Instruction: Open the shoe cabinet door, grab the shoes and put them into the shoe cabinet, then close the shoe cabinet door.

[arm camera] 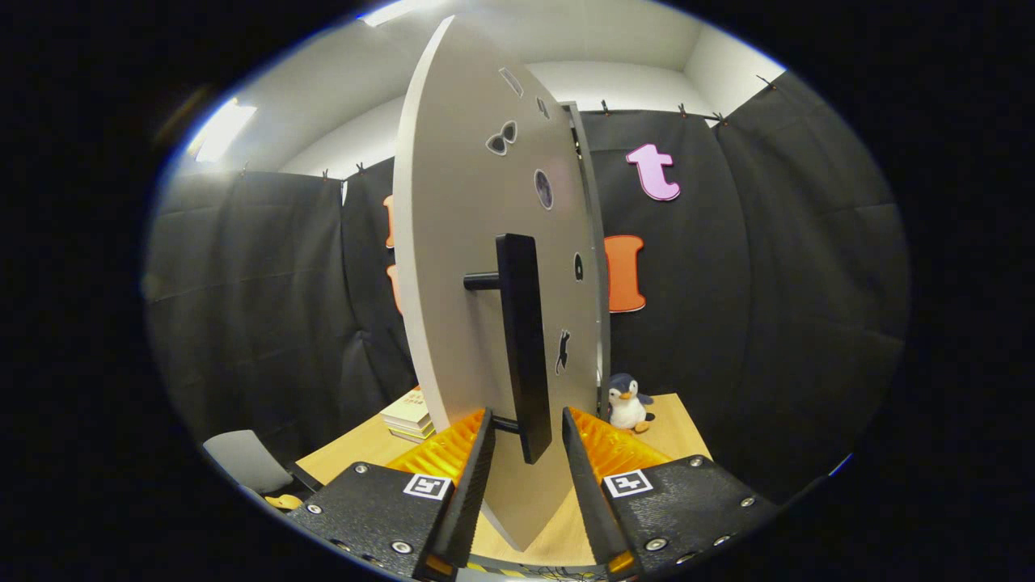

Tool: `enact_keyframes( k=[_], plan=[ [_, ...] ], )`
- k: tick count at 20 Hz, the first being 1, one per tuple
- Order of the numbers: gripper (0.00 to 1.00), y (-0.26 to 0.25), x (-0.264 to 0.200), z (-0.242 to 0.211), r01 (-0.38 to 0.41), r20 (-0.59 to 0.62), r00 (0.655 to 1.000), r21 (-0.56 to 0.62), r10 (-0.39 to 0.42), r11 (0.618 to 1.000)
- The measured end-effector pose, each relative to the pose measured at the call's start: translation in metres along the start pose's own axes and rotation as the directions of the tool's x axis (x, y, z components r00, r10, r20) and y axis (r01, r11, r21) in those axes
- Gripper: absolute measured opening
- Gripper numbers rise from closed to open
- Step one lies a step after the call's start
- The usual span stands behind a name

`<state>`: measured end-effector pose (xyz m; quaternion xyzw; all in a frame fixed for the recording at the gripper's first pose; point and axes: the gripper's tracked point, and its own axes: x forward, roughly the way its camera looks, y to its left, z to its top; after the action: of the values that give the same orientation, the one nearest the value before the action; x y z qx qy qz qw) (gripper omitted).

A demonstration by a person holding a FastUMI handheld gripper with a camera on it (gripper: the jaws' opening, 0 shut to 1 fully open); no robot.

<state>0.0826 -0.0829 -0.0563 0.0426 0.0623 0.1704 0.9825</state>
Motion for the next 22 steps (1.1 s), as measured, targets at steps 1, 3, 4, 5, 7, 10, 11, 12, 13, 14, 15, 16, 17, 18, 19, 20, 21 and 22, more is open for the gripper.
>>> enact_keyframes(
  k=[1, 3, 4, 5, 7, 10, 11, 12, 13, 14, 15, 16, 17, 18, 19, 20, 21, 22],
  plan=[
    [0.55, 0.006, 0.003, 0.0, -0.016, 0.0, 1.0, -0.005, 0.016, 1.0],
    [0.58, 0.016, 0.011, 0.001, -0.049, -0.001, 0.999, -0.012, 0.049, 0.999],
    [0.59, 0.022, 0.015, 0.001, -0.068, -0.001, 0.998, -0.013, 0.068, 0.998],
    [0.6, 0.026, 0.019, 0.001, -0.085, -0.004, 0.996, -0.007, 0.085, 0.996],
    [0.64, 0.035, 0.027, 0.0, -0.124, -0.01, 0.992, 0.017, 0.124, 0.992],
    [0.69, 0.045, 0.046, 0.004, -0.173, -0.009, 0.985, 0.022, 0.174, 0.985],
    [0.7, 0.051, 0.053, 0.006, -0.189, -0.01, 0.982, 0.012, 0.189, 0.982],
    [0.72, 0.059, 0.059, 0.009, -0.201, -0.009, 0.98, -0.001, 0.201, 0.98],
    [0.73, 0.064, 0.065, 0.012, -0.213, -0.01, 0.977, -0.016, 0.213, 0.977],
    [0.75, 0.068, 0.07, 0.009, -0.22, -0.015, 0.976, -0.023, 0.219, 0.975],
    [0.77, 0.074, 0.077, 0.007, -0.223, -0.019, 0.975, -0.031, 0.222, 0.974],
    [0.8, 0.083, 0.085, 0.006, -0.224, -0.018, 0.974, -0.044, 0.224, 0.973],
    [0.83, 0.092, 0.096, 0.006, -0.23, -0.018, 0.973, -0.051, 0.23, 0.972],
    [0.84, 0.1, 0.103, 0.006, -0.236, -0.016, 0.972, -0.056, 0.235, 0.97],
    [0.86, 0.11, 0.113, 0.006, -0.24, -0.016, 0.971, -0.069, 0.239, 0.968],
    [0.87, 0.118, 0.12, 0.008, -0.242, -0.013, 0.97, -0.085, 0.242, 0.967],
    [0.88, 0.126, 0.128, 0.01, -0.24, -0.012, 0.971, -0.099, 0.24, 0.966],
    [0.89, 0.134, 0.135, 0.009, -0.239, -0.018, 0.971, -0.112, 0.239, 0.964]
  ],
)
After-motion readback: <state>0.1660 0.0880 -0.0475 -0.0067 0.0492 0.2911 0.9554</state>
